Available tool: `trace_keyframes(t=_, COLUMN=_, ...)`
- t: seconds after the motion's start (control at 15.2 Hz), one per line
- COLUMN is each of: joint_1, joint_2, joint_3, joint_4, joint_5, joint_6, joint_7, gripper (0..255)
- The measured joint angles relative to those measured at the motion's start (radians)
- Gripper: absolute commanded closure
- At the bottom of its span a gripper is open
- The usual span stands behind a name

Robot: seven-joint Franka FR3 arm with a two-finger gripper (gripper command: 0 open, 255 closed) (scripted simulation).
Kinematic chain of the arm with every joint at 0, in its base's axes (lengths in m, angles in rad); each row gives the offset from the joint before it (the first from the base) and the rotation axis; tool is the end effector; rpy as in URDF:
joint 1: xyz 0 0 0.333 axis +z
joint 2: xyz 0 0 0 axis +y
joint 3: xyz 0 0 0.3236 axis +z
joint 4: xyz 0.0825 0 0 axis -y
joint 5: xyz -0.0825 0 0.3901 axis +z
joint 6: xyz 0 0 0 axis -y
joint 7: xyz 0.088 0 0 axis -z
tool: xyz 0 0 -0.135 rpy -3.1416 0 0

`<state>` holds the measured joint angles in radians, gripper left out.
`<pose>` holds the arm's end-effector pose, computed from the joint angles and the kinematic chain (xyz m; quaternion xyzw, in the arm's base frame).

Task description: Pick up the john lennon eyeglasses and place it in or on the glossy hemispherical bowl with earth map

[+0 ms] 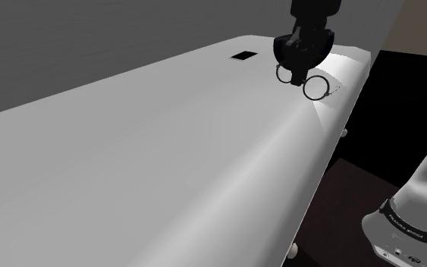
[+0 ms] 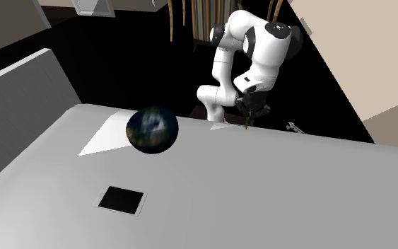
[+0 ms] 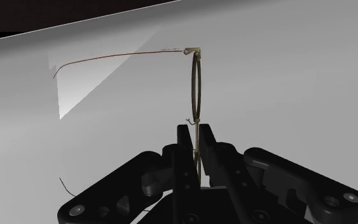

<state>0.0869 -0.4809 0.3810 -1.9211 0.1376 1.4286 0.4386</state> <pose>0.3291 0.2308 0.6363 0.9996 0.0013 -0.0117 0.0254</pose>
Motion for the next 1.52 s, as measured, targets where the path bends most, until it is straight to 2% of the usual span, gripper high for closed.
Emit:
trace_keyframes(t=0.79, joint_1=-0.012, joint_2=0.077, joint_3=0.004, joint_4=0.232, joint_5=-0.021, joint_6=-0.157, joint_7=0.020, gripper=255)
trace_keyframes(t=1.52, joint_1=-0.022, joint_2=0.187, joint_3=0.023, joint_4=0.499, joint_5=-0.050, joint_6=-0.320, joint_7=0.048, gripper=255)
